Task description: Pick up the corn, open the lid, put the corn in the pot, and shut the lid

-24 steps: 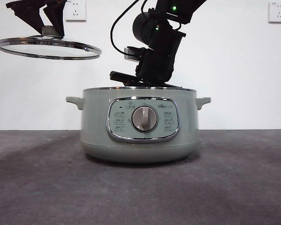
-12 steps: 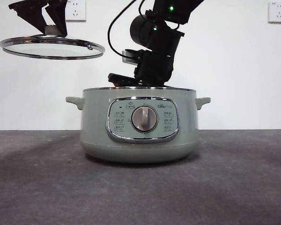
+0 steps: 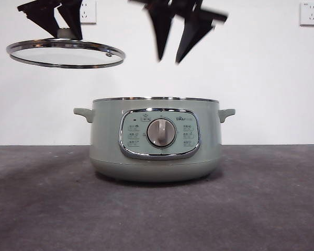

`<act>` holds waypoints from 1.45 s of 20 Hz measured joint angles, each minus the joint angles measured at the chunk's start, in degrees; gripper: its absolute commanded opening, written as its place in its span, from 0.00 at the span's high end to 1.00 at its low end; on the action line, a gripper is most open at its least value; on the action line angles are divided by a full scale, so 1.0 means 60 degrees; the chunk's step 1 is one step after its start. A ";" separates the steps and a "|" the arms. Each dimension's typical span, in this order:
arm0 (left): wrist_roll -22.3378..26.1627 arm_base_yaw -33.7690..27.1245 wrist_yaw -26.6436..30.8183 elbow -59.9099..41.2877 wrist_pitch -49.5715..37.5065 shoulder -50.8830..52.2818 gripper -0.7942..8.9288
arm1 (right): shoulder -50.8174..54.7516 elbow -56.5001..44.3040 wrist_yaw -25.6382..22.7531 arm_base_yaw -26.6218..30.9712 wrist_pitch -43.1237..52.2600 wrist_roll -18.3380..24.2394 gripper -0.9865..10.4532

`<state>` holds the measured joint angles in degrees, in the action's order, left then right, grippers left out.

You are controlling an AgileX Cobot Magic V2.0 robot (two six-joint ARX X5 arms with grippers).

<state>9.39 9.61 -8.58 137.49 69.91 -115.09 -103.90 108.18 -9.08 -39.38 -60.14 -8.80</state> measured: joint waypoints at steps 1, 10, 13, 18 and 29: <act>0.0000 0.0168 -0.0004 0.0000 0.0018 0.0000 0.93 | 0.0372 0.0000 -0.0208 0.0000 -0.0426 0.0047 0.93; 0.0004 0.1632 -0.0025 0.0000 0.1049 0.0000 0.93 | 0.4229 -0.2229 -0.1599 0.0004 -0.1756 0.0149 0.93; 0.0004 0.2135 -0.0022 0.0000 0.1064 0.0000 0.93 | 0.5690 -0.3730 -0.1872 0.0004 -0.1745 0.0022 0.93; -0.0044 0.3005 -0.0025 -0.0040 0.1064 0.0000 0.93 | 0.7482 -0.5836 -0.2051 0.0004 -0.1759 -0.0638 0.93; -0.0149 0.3661 0.0022 -0.1931 -0.0353 0.0015 0.93 | 0.9096 -0.6430 -0.2098 0.0004 -0.2065 -0.1617 0.93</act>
<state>8.49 31.57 -8.45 125.91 67.79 -115.00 -49.32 69.60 -21.67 -39.35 -72.53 -18.50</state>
